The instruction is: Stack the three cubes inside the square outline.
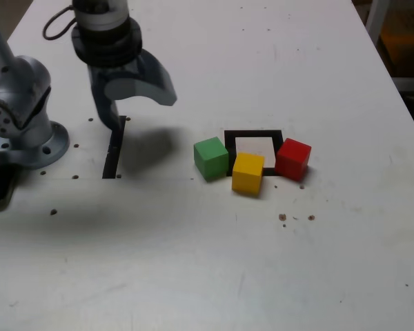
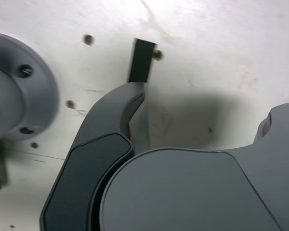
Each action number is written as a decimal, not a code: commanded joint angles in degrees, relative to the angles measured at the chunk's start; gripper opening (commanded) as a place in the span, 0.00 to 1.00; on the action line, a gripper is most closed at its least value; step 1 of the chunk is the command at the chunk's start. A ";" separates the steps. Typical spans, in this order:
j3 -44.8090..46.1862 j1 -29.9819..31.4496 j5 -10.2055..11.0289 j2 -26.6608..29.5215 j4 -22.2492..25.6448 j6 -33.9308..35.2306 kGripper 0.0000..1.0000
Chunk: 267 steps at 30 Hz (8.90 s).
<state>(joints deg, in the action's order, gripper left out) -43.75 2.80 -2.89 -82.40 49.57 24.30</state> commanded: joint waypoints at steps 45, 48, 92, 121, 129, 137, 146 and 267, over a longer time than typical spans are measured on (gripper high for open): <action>-53.88 1.06 -2.48 -26.27 28.32 -24.31 0.85; -55.12 1.06 -3.20 -28.22 28.15 -26.46 0.85; -66.39 2.47 -3.06 -48.01 25.81 -37.03 0.84; -64.24 1.62 -5.76 -49.58 21.56 -36.64 0.25; -63.33 1.60 -4.11 -46.71 22.53 -33.24 0.24; -59.74 -0.65 -0.24 -39.48 25.10 -27.46 0.24; -55.10 -3.58 -1.40 -38.95 24.91 -26.06 0.24; -52.37 14.24 -7.56 -29.48 26.43 -9.80 0.71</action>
<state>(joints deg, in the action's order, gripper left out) -96.08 16.88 -10.42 -111.38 76.11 14.40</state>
